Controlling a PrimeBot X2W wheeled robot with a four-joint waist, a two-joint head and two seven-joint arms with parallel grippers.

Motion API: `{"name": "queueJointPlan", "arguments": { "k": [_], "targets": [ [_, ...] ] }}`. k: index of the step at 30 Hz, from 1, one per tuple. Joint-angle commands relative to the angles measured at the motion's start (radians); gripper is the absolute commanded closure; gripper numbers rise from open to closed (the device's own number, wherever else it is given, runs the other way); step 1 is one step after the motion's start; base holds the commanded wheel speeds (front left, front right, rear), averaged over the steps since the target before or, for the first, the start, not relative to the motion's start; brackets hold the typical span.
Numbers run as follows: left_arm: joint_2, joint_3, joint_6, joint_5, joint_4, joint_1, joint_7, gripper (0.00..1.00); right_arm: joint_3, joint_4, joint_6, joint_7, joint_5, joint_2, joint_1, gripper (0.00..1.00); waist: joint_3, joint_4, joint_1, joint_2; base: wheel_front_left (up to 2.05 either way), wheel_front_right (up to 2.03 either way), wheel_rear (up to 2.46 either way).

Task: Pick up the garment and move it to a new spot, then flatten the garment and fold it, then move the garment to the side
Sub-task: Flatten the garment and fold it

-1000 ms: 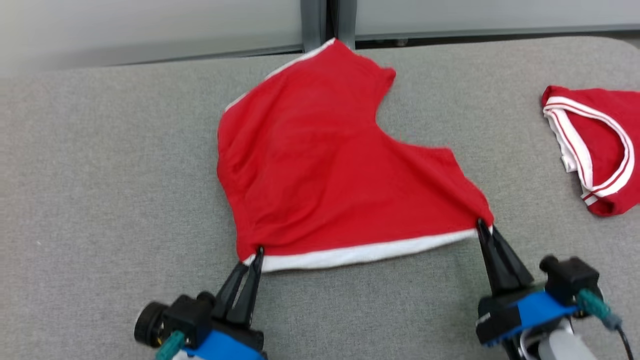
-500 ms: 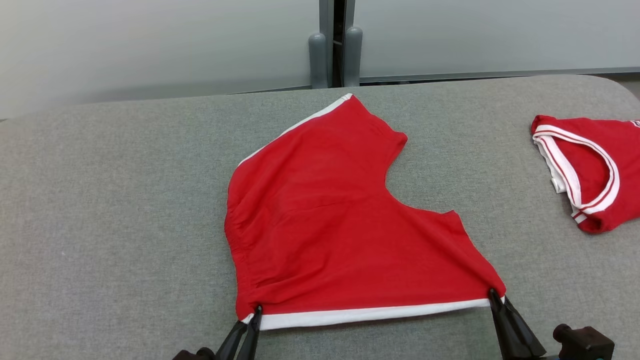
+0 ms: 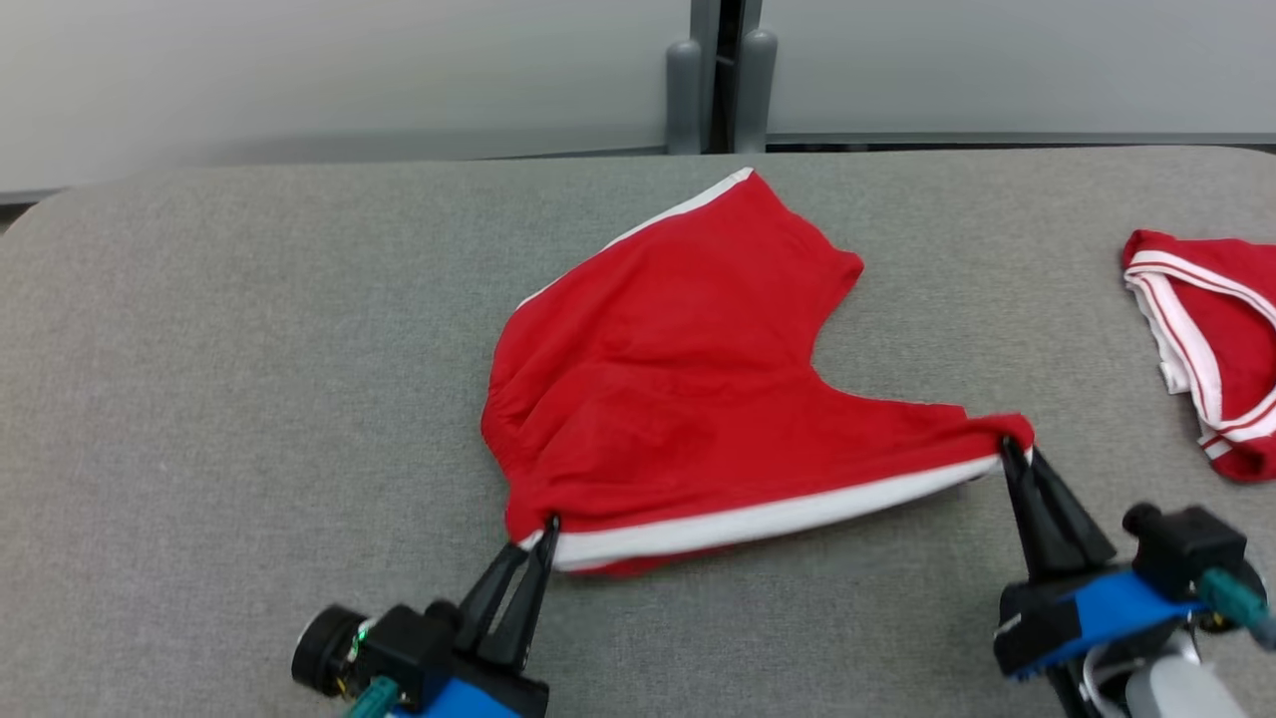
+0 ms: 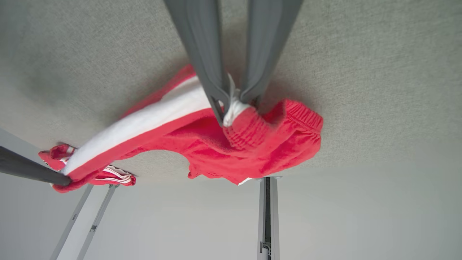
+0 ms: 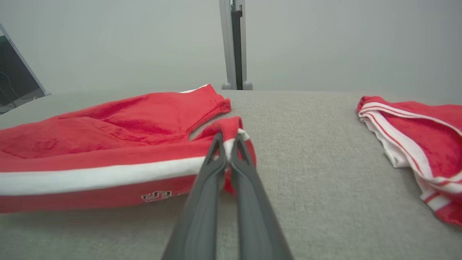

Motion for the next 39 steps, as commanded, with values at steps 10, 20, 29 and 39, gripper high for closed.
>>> {"name": "queueJointPlan", "arguments": {
  "k": [10,20,29,39],
  "targets": [
    [0.009,-0.020,-0.009,0.015,0.021,-0.204,-0.002,1.00,0.052,0.130,0.000,0.009,-0.006,-0.069,-0.352,1.00,0.139,0.068,0.0000,0.0000,0.00,0.00,0.00],
    [-0.006,-0.034,-0.013,-0.002,0.063,-0.375,-0.002,1.00,0.147,0.351,0.000,0.018,-0.026,-0.113,-0.706,1.00,0.244,0.124,0.0000,0.0000,0.00,0.00,0.00],
    [-0.019,-0.035,-0.011,-0.023,0.115,-0.496,-0.002,1.00,0.183,0.600,0.000,-0.024,-0.038,-0.106,-0.955,1.00,0.328,0.161,0.0000,0.0000,0.00,0.00,0.00],
    [-0.024,-0.053,0.008,-0.052,0.135,-0.555,-0.002,0.19,0.202,0.805,0.000,-0.081,-0.063,-0.072,-1.101,0.55,0.361,0.166,0.0000,0.0000,0.00,0.00,0.00]
  ]
}}
